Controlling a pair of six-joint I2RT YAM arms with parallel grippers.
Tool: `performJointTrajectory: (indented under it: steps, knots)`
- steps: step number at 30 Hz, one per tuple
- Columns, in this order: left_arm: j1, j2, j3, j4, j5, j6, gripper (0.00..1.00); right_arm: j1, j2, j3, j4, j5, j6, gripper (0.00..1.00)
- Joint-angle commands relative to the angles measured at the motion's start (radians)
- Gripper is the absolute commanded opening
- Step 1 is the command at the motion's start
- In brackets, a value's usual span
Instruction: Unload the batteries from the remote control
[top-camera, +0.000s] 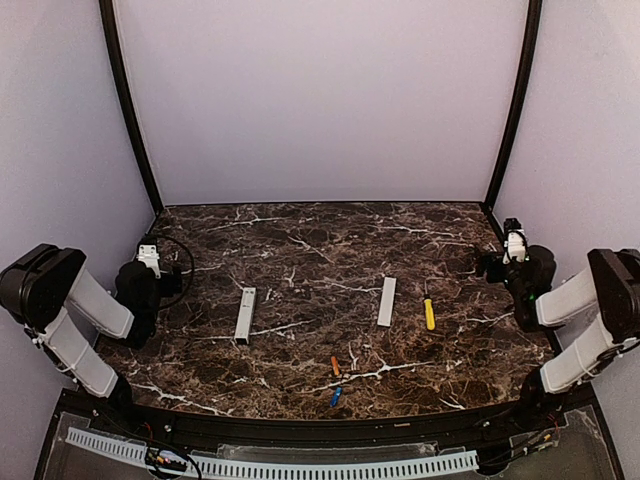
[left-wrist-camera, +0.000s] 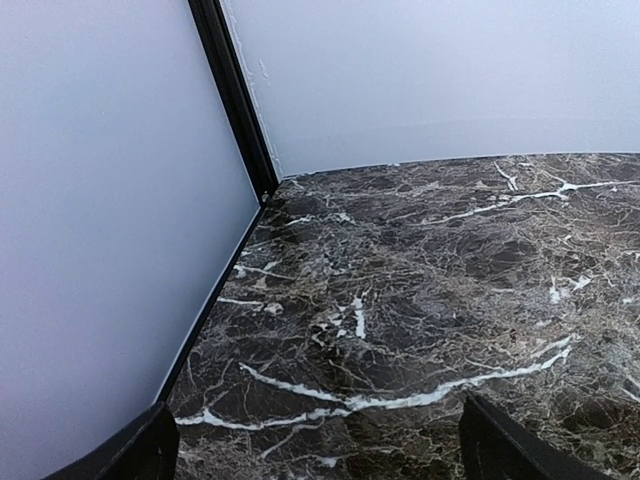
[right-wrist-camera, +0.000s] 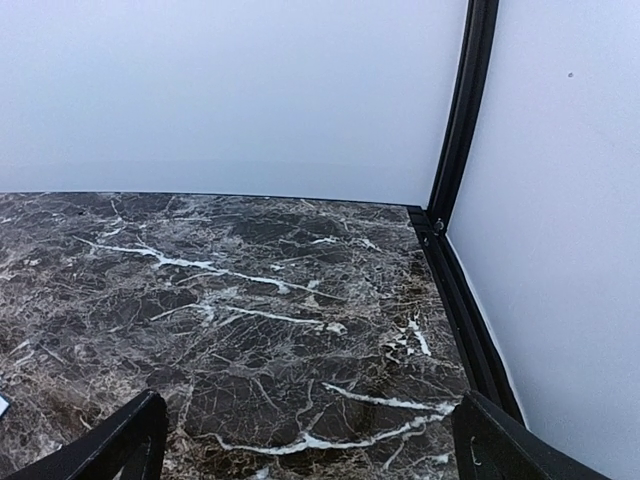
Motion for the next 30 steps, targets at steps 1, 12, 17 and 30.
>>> performJointTrajectory:
  steps: [1,12,17,30]
  knots:
    - [0.007,0.001,0.008,0.004,-0.016,-0.019,0.98,-0.011,0.086,-0.042,0.196,-0.068,-0.034,0.99]
    - [0.007,0.001,0.008,0.004,-0.016,-0.018,0.98,-0.013,0.107,-0.031,0.197,-0.014,-0.012,0.99]
    - [0.007,0.001,0.009,0.004,-0.016,-0.019,0.98,-0.013,0.107,-0.031,0.199,-0.014,-0.013,0.99]
    - [0.008,0.001,0.009,0.004,-0.016,-0.019,0.99,-0.013,0.108,-0.031,0.198,-0.014,-0.012,0.99]
